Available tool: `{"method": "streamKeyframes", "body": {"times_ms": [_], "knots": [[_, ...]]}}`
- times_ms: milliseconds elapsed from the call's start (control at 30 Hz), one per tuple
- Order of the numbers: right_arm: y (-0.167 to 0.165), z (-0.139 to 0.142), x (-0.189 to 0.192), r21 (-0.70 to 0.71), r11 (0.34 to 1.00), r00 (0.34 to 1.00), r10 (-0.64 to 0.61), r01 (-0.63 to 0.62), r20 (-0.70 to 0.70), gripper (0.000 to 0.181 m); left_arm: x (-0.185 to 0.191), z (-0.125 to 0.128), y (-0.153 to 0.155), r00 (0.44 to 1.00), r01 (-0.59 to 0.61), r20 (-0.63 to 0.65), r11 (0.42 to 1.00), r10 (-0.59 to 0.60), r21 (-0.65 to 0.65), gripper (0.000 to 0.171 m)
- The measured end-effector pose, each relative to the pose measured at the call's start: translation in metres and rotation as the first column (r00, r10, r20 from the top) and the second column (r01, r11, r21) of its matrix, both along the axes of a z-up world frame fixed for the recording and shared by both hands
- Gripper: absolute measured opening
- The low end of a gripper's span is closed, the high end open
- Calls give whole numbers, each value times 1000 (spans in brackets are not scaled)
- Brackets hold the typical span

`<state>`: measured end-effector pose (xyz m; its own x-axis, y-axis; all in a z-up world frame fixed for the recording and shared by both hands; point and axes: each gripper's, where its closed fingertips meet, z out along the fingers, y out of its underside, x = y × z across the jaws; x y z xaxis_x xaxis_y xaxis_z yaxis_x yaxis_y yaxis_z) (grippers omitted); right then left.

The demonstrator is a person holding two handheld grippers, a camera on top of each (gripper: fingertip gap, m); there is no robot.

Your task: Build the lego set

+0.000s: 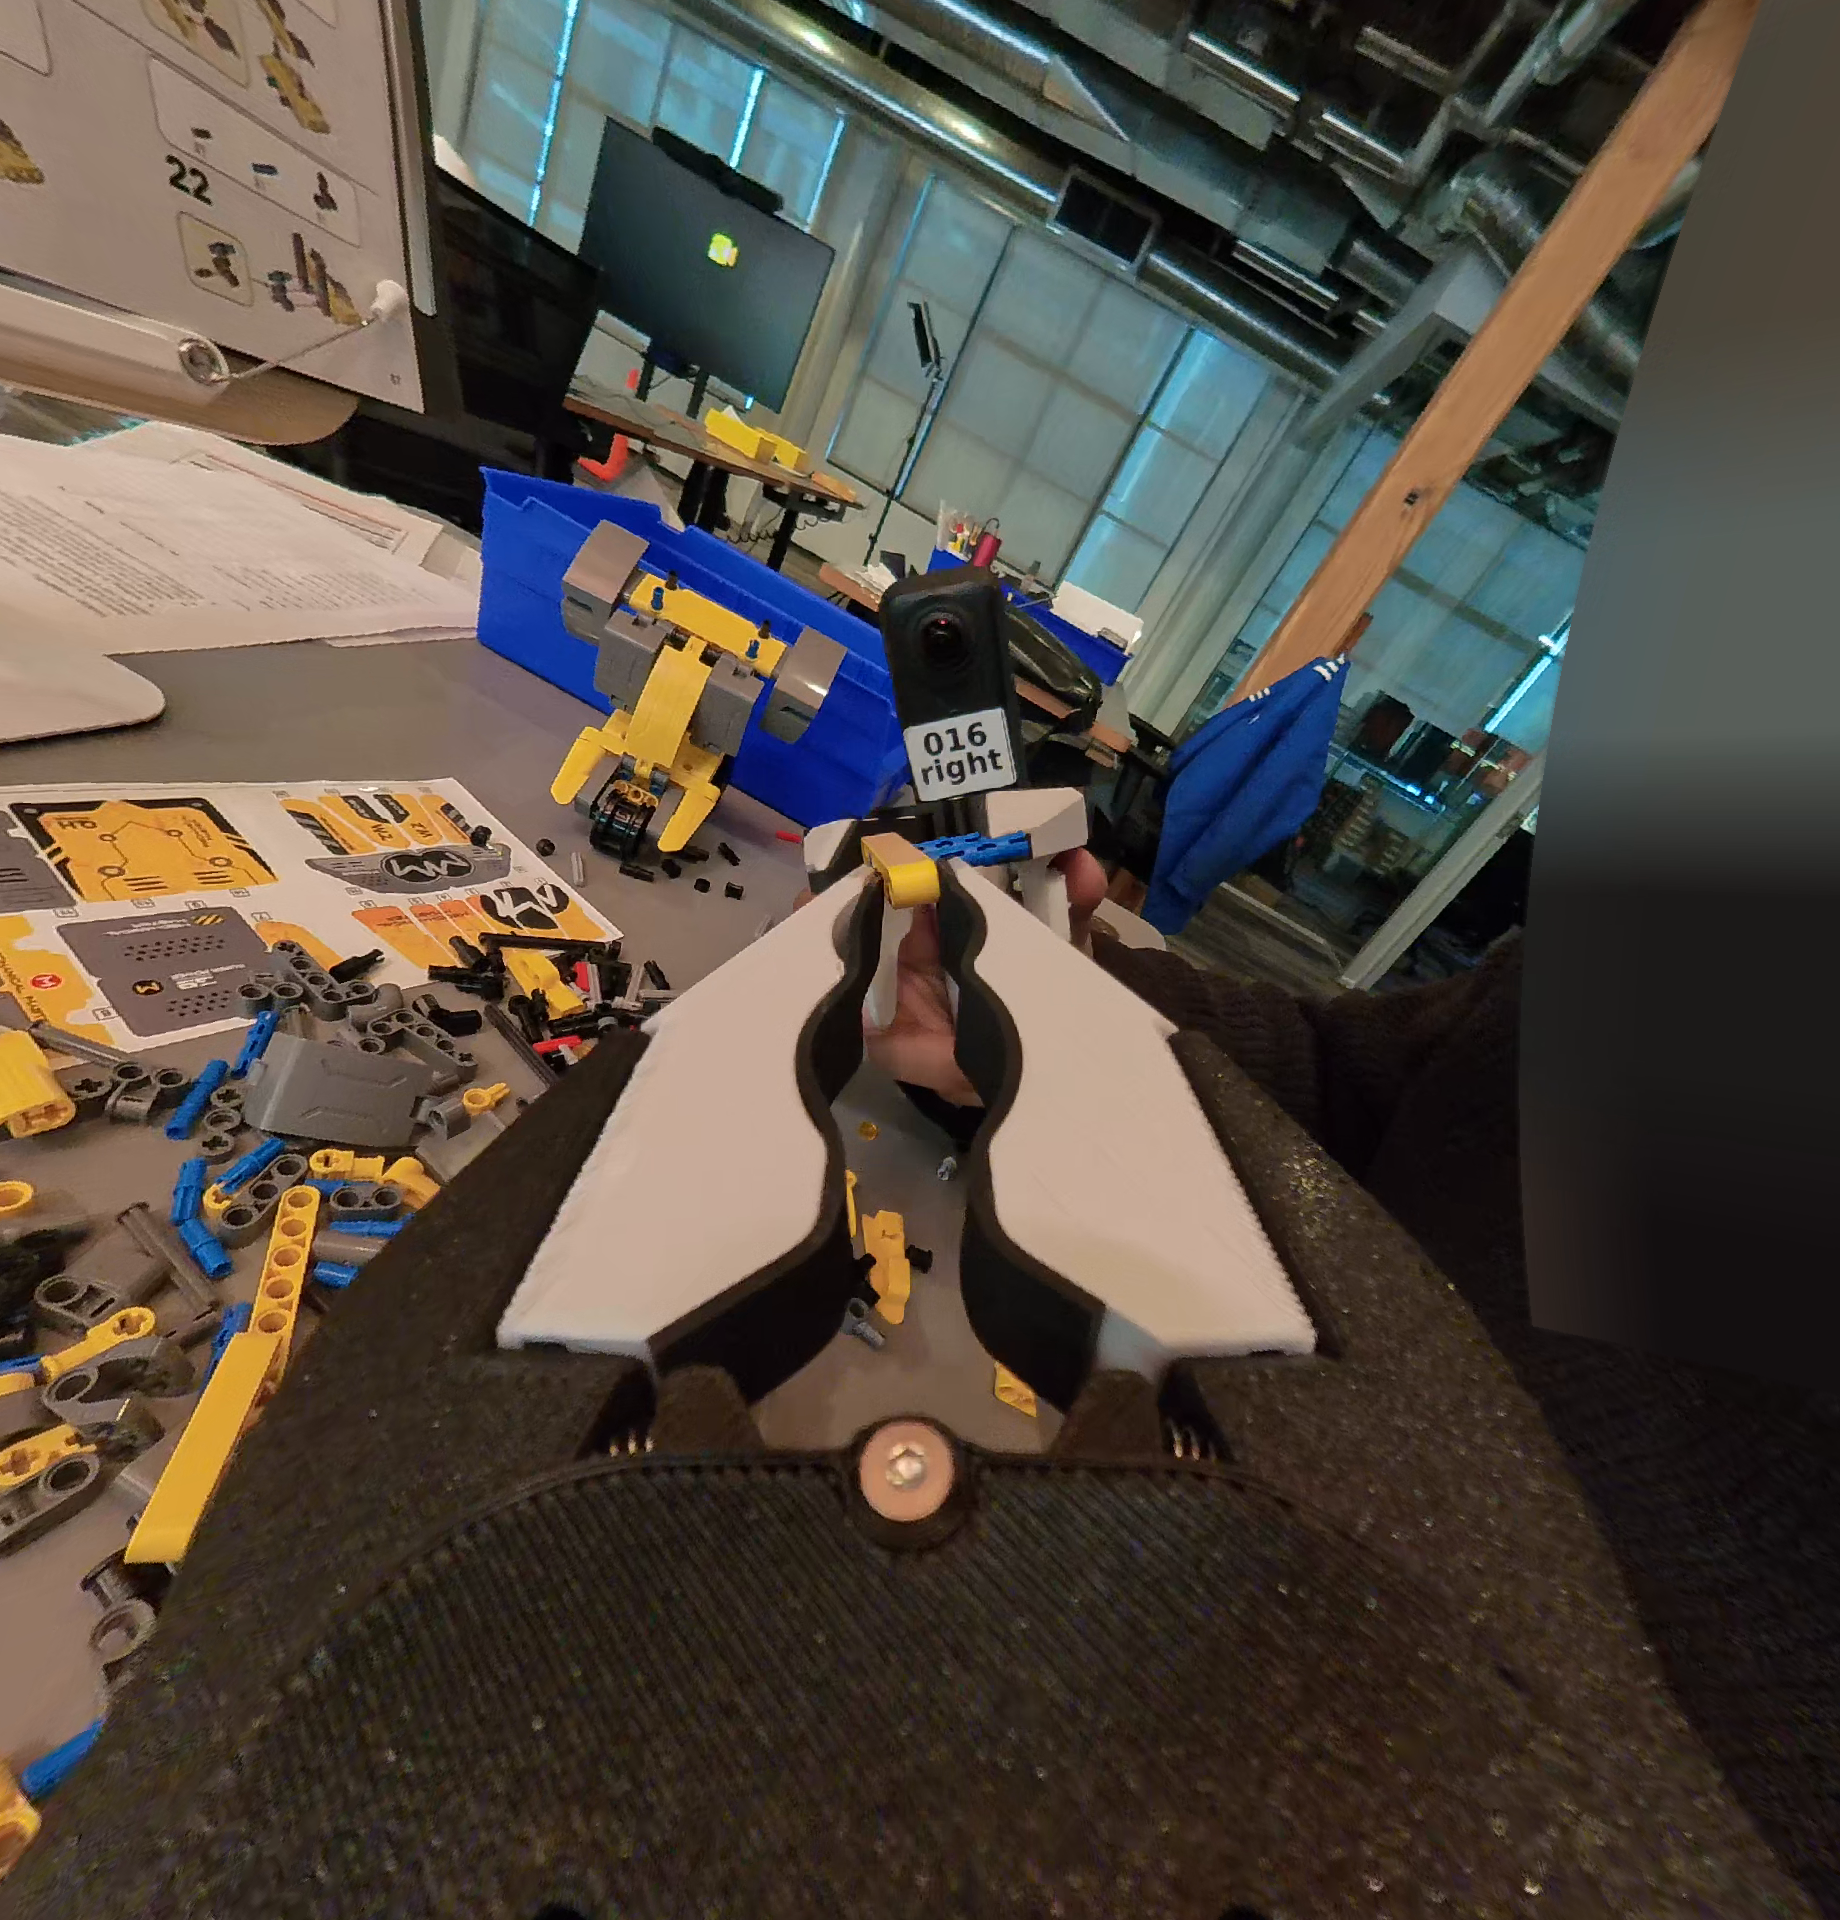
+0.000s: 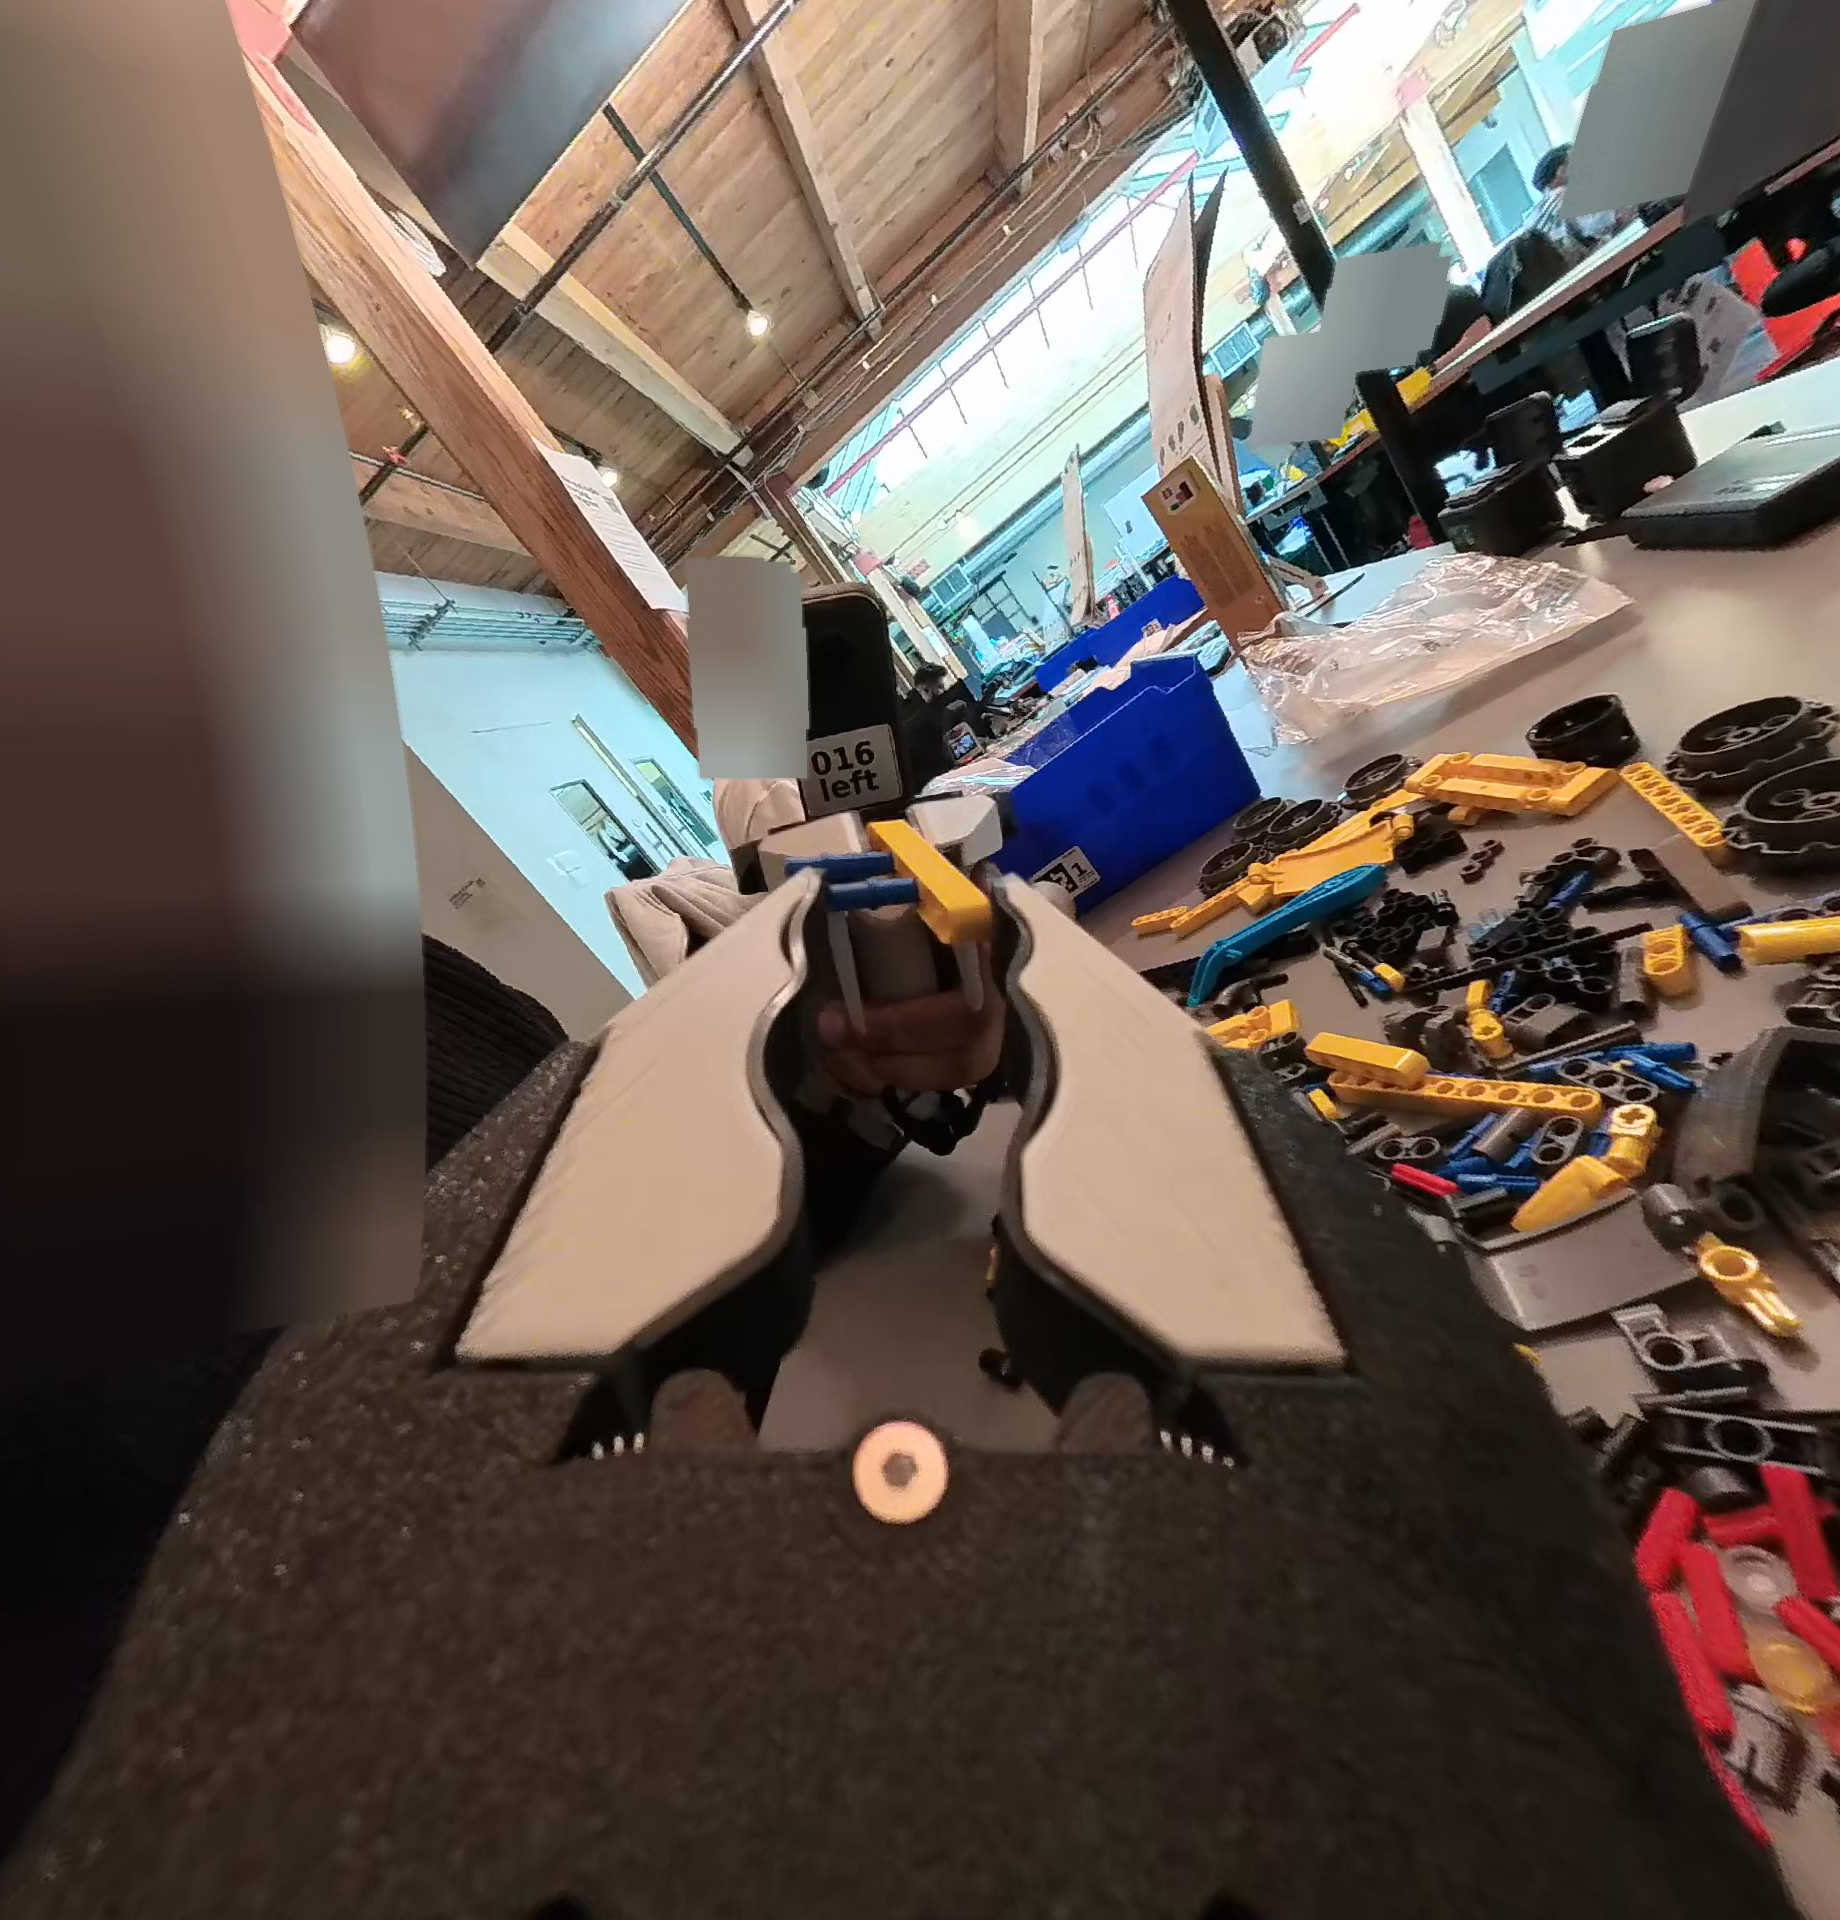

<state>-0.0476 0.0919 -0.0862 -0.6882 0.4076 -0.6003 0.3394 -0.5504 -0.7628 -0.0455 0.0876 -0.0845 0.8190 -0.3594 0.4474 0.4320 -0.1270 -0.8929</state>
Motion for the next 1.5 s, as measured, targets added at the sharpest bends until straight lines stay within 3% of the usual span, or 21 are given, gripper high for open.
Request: {"method": "streamKeyframes", "body": {"times_ms": [267, 533, 867, 1333, 1367, 1500], "knots": [[0, 0, -1, -7, 1000, 1000, 13, -13, 0, 30, -1, 1, 0, 1000, 0, 8, 1000, 0, 4, 7], [0, 1, 0, -104, 986, 989, 136, -131, 49, 30, 0, 0, 0, 1000, 0, -3, 1000, 0, 2, 8], [-4, 2, 6, -128, 970, 975, 214, -206, 54, 28, 4, 2, -2, 1000, 25, 9, 1000, -25, 10, 7], [-3, 1, 8, 43, 989, 989, 145, -144, -19, 26, 5, -1, -1, 1000, 25, -6, 1000, -25, -4, 7], [-2, 2, 8, 78, 991, 992, 115, -111, -42, 26, 4, -1, -1, 1000, 16, -9, 1000, -16, -5, 9], [8, 9, 6, 205, 978, 988, -9, 41, -156, 25, 6, 3, -2, 999, 10, -38, 1000, -9, 18, 47]]}}
